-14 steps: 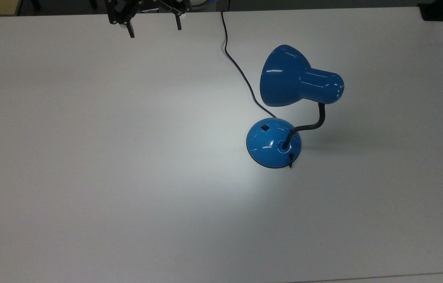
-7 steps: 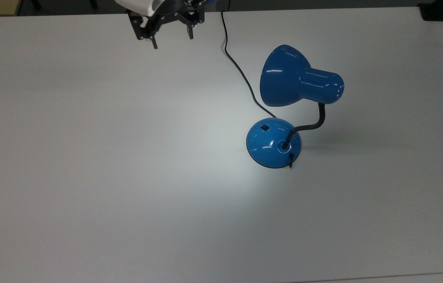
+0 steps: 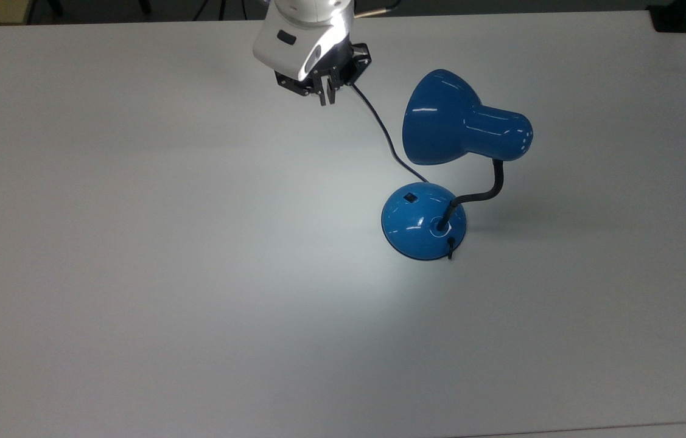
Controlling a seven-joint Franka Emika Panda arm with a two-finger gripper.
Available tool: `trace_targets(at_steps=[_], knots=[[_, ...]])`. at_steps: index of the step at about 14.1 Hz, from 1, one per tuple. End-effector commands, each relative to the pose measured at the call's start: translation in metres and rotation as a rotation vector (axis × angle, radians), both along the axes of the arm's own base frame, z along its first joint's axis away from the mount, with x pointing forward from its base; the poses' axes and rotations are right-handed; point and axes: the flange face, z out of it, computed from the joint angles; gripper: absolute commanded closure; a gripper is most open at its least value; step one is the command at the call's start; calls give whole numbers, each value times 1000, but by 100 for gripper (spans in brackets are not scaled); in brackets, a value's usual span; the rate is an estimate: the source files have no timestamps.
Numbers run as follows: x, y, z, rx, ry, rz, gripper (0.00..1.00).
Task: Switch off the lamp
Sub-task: 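Move the gripper toward the blue lamp base and lower it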
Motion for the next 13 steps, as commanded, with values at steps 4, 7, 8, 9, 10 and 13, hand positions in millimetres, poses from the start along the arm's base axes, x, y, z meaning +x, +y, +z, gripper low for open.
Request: trace_targets(at_steps=[4, 7, 8, 9, 10, 13], knots=[[25, 65, -56, 65, -70, -216, 100], [32, 81, -76, 79, -94, -257, 100], [35, 87, -86, 83, -98, -275, 100], [38, 93, -95, 89, -106, -292, 100], [40, 95, -99, 94, -116, -302, 100], [42, 107, -119, 100, -115, -314, 100]])
